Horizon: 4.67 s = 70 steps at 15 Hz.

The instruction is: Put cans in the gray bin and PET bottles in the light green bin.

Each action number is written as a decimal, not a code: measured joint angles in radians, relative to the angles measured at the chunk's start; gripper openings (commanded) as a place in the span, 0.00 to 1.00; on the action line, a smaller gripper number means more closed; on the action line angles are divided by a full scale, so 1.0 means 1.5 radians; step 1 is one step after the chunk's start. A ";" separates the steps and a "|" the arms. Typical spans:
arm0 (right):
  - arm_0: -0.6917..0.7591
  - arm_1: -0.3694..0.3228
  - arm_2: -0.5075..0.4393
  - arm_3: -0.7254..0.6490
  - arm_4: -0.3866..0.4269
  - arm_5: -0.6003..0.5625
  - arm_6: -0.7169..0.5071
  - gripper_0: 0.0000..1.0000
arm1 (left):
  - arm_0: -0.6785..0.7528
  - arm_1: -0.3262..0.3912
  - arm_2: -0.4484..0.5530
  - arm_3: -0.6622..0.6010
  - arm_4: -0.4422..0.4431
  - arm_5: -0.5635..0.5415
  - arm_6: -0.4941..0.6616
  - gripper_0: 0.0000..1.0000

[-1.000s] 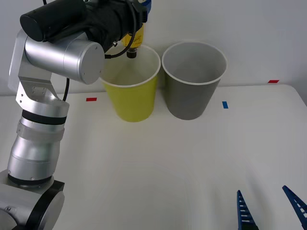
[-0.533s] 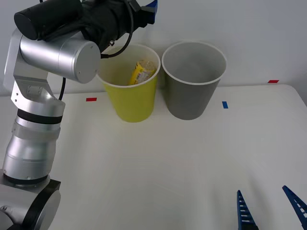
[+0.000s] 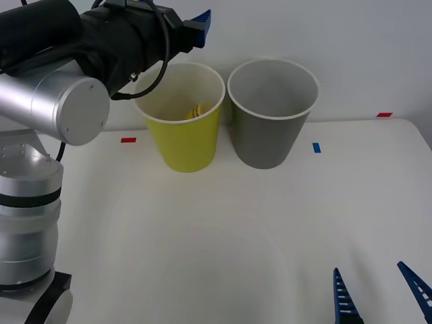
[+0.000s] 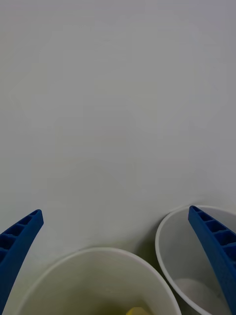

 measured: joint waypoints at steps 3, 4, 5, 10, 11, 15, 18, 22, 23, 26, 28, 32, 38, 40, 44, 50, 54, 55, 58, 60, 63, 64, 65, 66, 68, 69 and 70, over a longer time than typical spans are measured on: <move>0.000 0.000 0.000 0.000 0.000 0.000 0.000 1.00 | 0.093 0.003 0.008 -0.097 -0.001 0.011 -0.001 1.00; 0.000 0.000 0.000 0.000 0.000 0.000 0.000 1.00 | 0.122 0.005 0.009 -0.125 -0.002 0.011 -0.001 1.00; 0.000 0.000 0.000 0.000 0.000 0.000 0.000 1.00 | 0.157 0.010 0.010 -0.157 -0.001 0.011 0.000 1.00; 0.000 0.000 0.000 0.000 0.000 0.000 0.000 1.00 | 0.337 0.053 0.030 -0.270 0.005 -0.015 0.006 1.00; 0.000 0.000 0.000 0.000 0.000 0.000 0.000 1.00 | 0.370 0.062 0.035 -0.274 0.007 -0.051 0.008 1.00; 0.000 0.000 0.000 0.000 0.000 0.000 0.000 1.00 | 0.509 0.089 0.048 -0.278 0.010 -0.208 0.011 1.00; 0.000 0.000 0.000 0.000 0.000 0.000 0.000 1.00 | 0.614 0.092 0.047 -0.273 0.010 -0.314 0.010 1.00; 0.000 0.000 0.000 0.000 0.000 0.000 0.000 1.00 | 0.717 0.089 0.045 -0.270 0.010 -0.375 0.008 1.00; 0.000 0.000 0.000 0.000 0.000 0.000 0.000 1.00 | 0.733 0.087 0.045 -0.270 0.008 -0.385 0.005 1.00; 0.000 0.000 0.000 0.000 0.000 0.000 0.000 1.00 | 0.761 0.088 0.035 -0.249 0.010 -0.441 -0.004 1.00; 0.000 0.000 0.000 0.000 0.000 0.000 0.000 1.00 | 0.767 0.097 0.013 -0.191 0.006 -0.563 -0.009 1.00; 0.000 0.000 0.000 0.000 0.000 0.000 0.000 1.00 | 0.830 0.116 -0.033 -0.092 -0.012 -0.720 -0.010 1.00; 0.000 0.000 0.000 0.000 0.000 0.000 0.000 1.00 | 0.955 0.112 -0.062 -0.080 -0.077 -0.852 0.017 1.00; 0.000 0.000 0.000 0.000 0.000 0.000 0.000 1.00 | 0.977 0.110 -0.076 -0.050 -0.094 -0.906 0.025 1.00; 0.000 0.000 0.000 0.000 0.000 0.000 0.000 1.00 | 1.038 0.110 -0.095 -0.043 -0.103 -0.941 0.035 1.00; 0.000 0.000 0.000 0.000 0.000 0.000 0.000 1.00 | 1.090 0.108 -0.104 -0.043 -0.116 -0.978 0.034 1.00; 0.000 0.000 0.000 0.000 0.000 0.000 0.000 1.00 | 1.108 0.107 -0.104 -0.043 -0.124 -0.991 0.028 1.00; 0.000 0.000 0.000 0.000 0.000 0.000 0.000 1.00 | 1.111 0.106 -0.104 -0.043 -0.126 -0.992 0.027 1.00; 0.000 0.000 0.000 0.000 0.000 0.000 0.000 1.00 | 1.112 0.106 -0.104 -0.043 -0.126 -0.992 0.026 1.00; 0.000 0.000 0.000 0.000 0.000 0.000 0.000 1.00 | 1.112 0.106 -0.104 -0.043 -0.126 -0.992 0.026 1.00; 0.000 0.000 0.000 0.000 0.000 0.000 0.000 1.00 | 1.112 0.106 -0.104 -0.043 -0.126 -0.992 0.026 1.00; 0.000 0.000 0.000 0.000 0.000 0.000 0.000 1.00 | 1.112 0.106 -0.104 -0.043 -0.126 -0.992 0.026 1.00; 0.000 0.000 0.000 0.000 0.000 0.000 0.000 1.00 | 1.112 0.105 -0.104 -0.043 -0.126 -0.992 0.026 1.00; 0.000 0.000 0.000 0.000 0.000 0.000 0.000 1.00 | 1.112 0.105 -0.104 -0.043 -0.126 -0.992 0.026 1.00; 0.000 0.000 0.000 0.000 0.000 0.000 0.000 1.00 | 1.112 0.105 -0.104 -0.043 -0.126 -0.992 0.026 1.00; 0.000 0.000 0.000 0.000 0.000 0.000 0.000 1.00 | 1.112 0.105 -0.104 -0.043 -0.126 -0.992 0.026 1.00; 0.000 0.000 0.000 0.000 0.000 0.000 0.000 1.00 | 1.112 0.105 -0.104 -0.043 -0.126 -0.992 0.026 1.00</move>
